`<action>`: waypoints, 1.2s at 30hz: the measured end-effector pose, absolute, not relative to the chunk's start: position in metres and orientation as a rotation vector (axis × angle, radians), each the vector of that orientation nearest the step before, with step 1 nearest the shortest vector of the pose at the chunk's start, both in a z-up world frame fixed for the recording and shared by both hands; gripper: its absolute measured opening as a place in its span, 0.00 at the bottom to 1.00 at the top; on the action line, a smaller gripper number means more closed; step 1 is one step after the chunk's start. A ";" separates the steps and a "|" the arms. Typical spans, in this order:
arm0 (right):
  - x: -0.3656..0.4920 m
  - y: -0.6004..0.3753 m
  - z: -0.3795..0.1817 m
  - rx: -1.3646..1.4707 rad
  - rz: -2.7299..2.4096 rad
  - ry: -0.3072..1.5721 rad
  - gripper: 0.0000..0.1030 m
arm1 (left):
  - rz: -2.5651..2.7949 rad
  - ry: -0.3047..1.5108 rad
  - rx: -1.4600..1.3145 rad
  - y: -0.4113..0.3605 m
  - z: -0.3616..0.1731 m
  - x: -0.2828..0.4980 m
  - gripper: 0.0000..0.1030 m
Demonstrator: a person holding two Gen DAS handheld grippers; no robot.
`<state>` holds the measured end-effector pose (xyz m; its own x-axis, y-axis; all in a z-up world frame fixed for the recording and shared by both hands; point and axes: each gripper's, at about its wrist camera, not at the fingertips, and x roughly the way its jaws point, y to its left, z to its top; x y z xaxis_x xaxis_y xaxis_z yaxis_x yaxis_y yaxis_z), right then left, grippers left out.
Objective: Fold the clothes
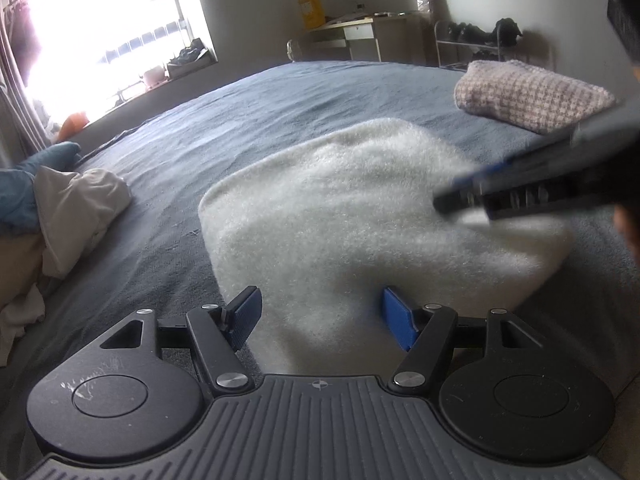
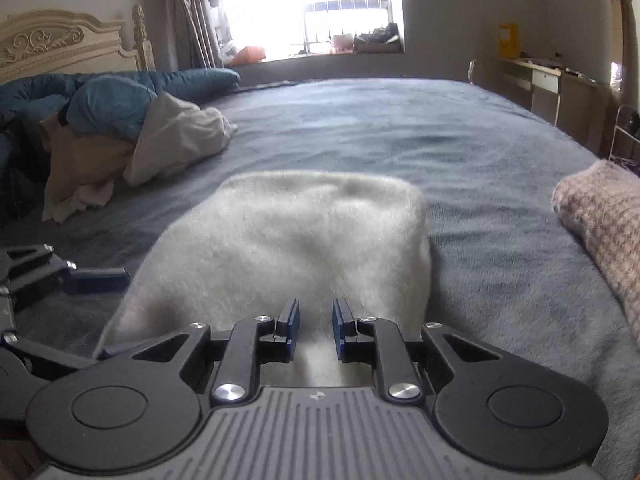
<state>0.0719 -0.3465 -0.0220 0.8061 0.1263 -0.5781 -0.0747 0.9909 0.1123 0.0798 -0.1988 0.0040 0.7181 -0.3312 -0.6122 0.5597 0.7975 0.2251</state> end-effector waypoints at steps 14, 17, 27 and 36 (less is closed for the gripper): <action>0.107 -0.368 -0.051 0.180 0.074 0.665 0.18 | -0.519 0.603 0.427 -0.203 0.002 0.078 0.65; 0.109 -0.373 -0.032 0.210 0.088 0.645 0.18 | -0.515 0.602 0.429 -0.203 0.002 0.078 0.65; 0.191 -0.410 -0.057 0.290 0.012 0.710 0.19 | -0.509 0.614 0.444 -0.206 -0.001 0.074 0.65; 0.147 -0.411 -0.018 0.339 0.059 0.601 0.24 | -0.510 0.625 0.443 -0.204 0.000 0.075 0.66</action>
